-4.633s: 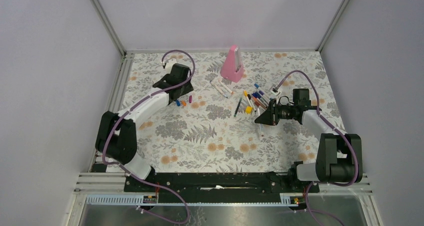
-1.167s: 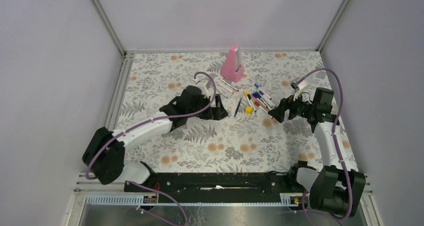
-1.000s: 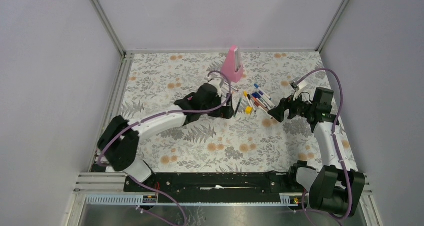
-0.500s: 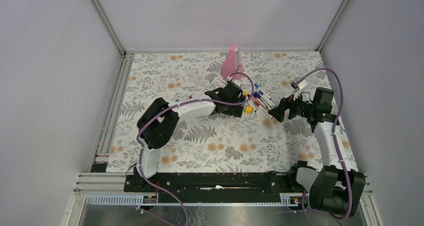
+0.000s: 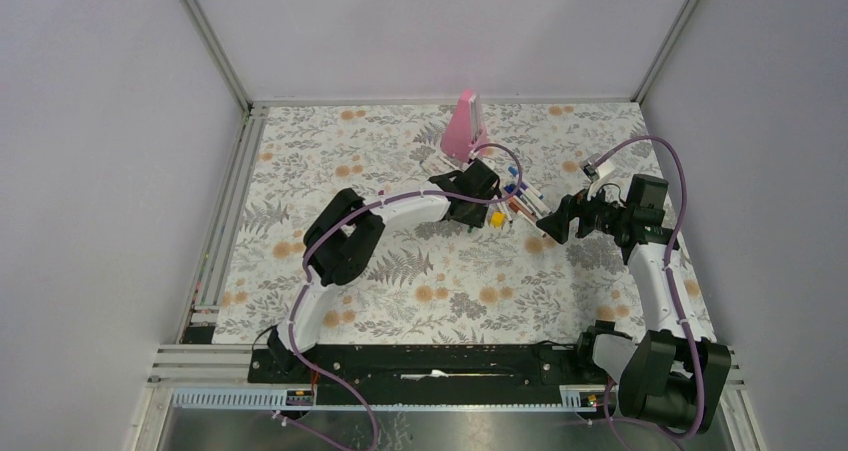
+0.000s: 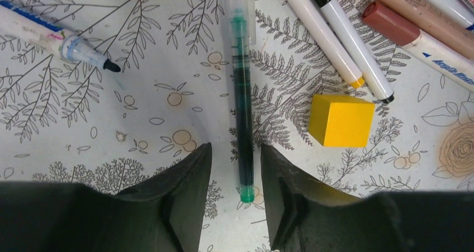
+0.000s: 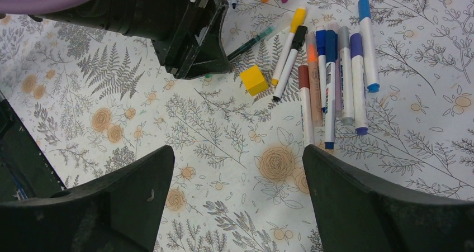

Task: Open the pen caps
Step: Pick up the pen from the center of the board.

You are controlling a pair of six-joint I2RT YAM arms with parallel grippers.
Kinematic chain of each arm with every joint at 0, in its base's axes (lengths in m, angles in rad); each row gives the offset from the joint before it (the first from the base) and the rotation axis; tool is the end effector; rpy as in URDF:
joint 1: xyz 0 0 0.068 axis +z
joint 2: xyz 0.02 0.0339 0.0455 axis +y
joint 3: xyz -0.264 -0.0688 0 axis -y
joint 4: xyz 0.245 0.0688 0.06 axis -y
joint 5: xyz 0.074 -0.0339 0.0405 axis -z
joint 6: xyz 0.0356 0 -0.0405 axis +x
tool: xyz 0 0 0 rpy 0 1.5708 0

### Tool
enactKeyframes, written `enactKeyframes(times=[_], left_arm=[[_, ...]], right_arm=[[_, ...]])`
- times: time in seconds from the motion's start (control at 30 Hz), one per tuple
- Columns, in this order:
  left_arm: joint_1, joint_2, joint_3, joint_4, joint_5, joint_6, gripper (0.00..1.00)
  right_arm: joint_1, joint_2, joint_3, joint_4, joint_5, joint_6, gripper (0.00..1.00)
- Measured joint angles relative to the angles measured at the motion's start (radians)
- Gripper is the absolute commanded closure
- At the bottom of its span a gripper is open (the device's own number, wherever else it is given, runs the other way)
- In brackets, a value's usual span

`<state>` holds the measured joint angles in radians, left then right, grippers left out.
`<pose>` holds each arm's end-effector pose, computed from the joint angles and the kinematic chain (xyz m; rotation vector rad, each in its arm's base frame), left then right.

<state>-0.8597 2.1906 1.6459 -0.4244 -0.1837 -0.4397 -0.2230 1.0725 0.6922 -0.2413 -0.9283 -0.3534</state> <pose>0.3154 -0.3562 0.1629 0.4585 2.4992 -0.2904 0.2219 -0.0211 0.2547 -0.6177 1.8831 0.6410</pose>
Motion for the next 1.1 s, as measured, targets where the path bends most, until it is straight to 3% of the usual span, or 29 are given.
enactKeyframes(times=[0.13,0.67,0.87,1.1], left_arm=[[0.000,0.018,0.021,-0.004,-0.003,0.008,0.64],[-0.012,0.025,0.027,0.000,-0.002,0.029,1.00],[-0.012,0.012,0.006,0.012,-0.002,0.044,1.00],[-0.010,-0.090,-0.121,0.023,-0.004,0.042,1.00]], right_arm=[[0.000,0.000,0.000,-0.001,0.000,0.000,0.08],[-0.005,0.006,0.000,-0.001,0.000,-0.001,0.08],[-0.007,0.006,0.000,-0.001,0.000,-0.001,0.08],[-0.009,0.006,0.000,-0.001,-0.001,-0.001,0.08]])
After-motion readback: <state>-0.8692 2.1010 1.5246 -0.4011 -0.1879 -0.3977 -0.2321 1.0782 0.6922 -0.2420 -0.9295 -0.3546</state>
